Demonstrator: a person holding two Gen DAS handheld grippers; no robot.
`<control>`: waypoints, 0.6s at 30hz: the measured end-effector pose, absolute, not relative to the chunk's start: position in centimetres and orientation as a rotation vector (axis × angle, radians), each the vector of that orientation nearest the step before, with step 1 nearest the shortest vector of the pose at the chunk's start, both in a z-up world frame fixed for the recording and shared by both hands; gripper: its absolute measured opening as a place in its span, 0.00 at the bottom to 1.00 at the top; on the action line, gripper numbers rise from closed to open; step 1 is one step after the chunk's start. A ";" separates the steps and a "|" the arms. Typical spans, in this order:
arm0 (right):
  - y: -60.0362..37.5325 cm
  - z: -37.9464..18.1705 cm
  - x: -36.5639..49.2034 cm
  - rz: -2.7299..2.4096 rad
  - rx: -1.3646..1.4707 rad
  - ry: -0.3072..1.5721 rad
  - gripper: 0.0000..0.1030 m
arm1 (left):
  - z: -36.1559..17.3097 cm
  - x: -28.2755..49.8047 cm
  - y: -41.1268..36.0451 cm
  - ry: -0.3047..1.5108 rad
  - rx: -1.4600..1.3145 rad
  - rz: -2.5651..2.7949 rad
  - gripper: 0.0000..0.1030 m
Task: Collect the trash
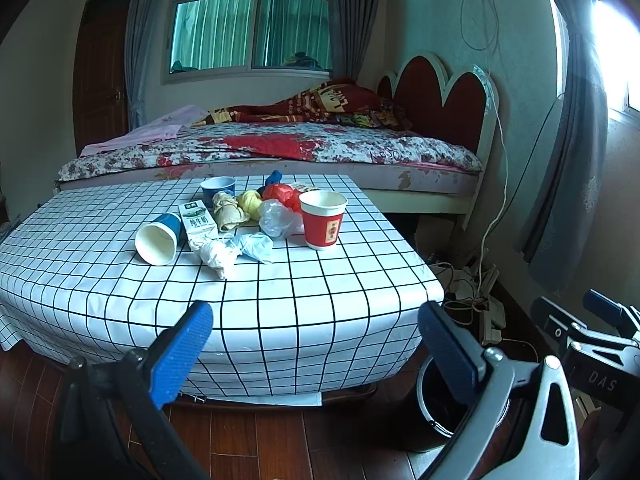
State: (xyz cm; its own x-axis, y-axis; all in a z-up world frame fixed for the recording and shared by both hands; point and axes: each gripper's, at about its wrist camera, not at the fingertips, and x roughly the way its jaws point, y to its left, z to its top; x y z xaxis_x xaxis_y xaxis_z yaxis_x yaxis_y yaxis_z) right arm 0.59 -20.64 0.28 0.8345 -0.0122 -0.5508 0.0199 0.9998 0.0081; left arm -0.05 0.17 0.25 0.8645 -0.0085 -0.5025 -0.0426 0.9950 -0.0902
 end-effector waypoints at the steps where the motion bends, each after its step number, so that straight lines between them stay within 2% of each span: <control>1: -20.6 0.3 0.6 -0.017 0.013 0.584 0.99 | 0.2 0.0 0.1 0.527 -0.099 0.018 0.99; 18: -20.7 0.3 0.6 -0.017 0.016 0.584 0.99 | 0.2 0.1 0.1 0.531 -0.098 0.016 0.99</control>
State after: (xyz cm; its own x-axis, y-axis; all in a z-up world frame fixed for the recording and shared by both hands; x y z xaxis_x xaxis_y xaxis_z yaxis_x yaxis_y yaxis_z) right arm 0.61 -20.70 0.27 0.8344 -0.0114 -0.5510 0.0204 0.9997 0.0102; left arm 0.07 0.12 0.20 0.8621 -0.0098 -0.5066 -0.0408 0.9952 -0.0887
